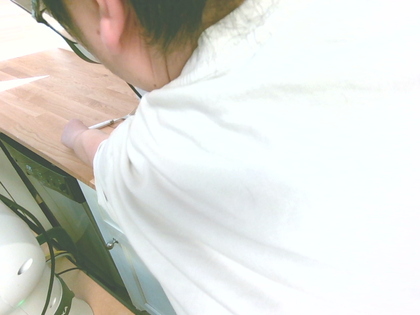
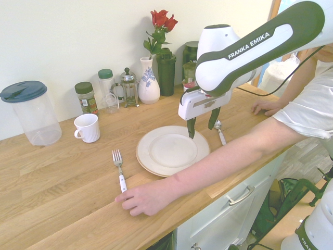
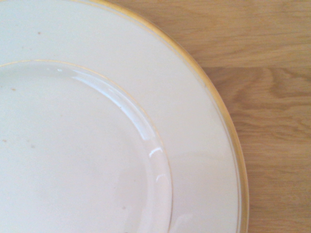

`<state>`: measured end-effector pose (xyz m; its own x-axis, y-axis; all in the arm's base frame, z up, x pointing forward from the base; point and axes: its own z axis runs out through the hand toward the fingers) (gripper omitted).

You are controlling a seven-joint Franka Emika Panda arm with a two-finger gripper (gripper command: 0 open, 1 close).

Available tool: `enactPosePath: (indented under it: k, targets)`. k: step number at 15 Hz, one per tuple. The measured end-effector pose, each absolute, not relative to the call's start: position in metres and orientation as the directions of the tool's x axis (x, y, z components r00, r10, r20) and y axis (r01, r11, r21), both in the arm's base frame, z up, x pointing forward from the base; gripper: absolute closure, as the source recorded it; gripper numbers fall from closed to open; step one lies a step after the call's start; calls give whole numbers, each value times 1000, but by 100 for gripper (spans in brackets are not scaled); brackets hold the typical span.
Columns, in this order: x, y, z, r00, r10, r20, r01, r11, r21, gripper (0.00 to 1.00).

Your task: Put the fork into the plate

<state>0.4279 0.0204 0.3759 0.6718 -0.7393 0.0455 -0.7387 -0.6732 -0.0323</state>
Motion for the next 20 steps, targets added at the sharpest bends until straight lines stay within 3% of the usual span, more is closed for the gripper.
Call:
enactPosePath:
  k: [6, 16, 20]
  targets:
    - [431, 51, 381, 671, -739, 54, -735, -673, -83, 0]
    - [456, 245, 397, 625, -779, 42, -761, -621, -188, 0]
    - [453, 308, 399, 586, -811, 14, -797, -578, -175, 0]
